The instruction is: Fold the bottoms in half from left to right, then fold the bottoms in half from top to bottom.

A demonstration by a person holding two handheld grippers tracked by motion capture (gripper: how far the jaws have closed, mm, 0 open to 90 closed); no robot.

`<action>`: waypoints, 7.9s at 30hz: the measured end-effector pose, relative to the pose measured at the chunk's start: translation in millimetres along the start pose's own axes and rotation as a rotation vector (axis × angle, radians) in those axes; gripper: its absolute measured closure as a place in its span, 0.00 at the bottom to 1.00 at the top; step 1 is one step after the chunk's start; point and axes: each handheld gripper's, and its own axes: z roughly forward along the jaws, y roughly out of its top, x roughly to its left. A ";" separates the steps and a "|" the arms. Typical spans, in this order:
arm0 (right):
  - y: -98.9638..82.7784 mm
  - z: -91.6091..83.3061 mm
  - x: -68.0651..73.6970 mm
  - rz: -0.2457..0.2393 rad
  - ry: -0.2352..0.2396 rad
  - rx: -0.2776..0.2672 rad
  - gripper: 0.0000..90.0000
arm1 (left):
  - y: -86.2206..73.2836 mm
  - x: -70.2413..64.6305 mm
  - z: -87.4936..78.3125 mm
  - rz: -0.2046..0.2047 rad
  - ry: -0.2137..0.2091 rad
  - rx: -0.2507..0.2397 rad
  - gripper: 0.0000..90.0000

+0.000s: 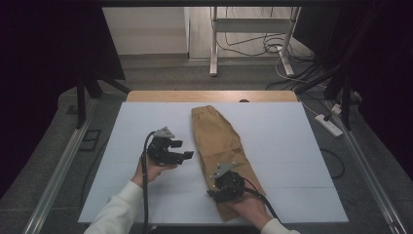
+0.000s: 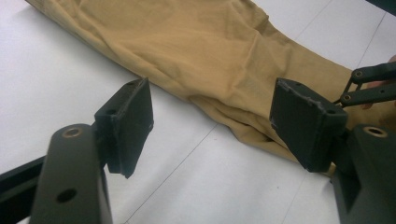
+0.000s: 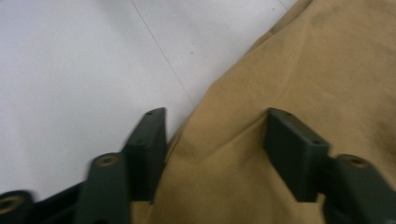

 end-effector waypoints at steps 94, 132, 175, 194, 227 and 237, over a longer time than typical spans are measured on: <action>8.5 -25.6 -51.9 0.159 0.079 -0.200 0.44 | -5.1 9.6 -3.5 -0.015 0.014 0.001 0.32; -3.8 -37.4 -89.2 0.231 -0.010 -0.222 0.42 | -3.4 7.6 0.5 0.006 0.028 0.012 0.31; 20.4 -15.4 -135.5 0.278 -0.053 -0.197 0.41 | 14.4 51.6 36.9 -0.075 0.067 0.052 0.30; 28.9 -3.4 -161.1 0.308 -0.057 -0.184 0.40 | 23.8 64.4 51.9 -0.097 0.082 0.061 0.29; 60.2 53.7 -201.6 0.324 -0.081 -0.077 0.38 | 32.4 95.8 91.9 -0.166 0.119 0.129 0.30; 61.7 60.4 -199.8 0.290 -0.093 -0.073 0.45 | 31.7 94.1 92.5 -0.185 0.090 0.120 0.43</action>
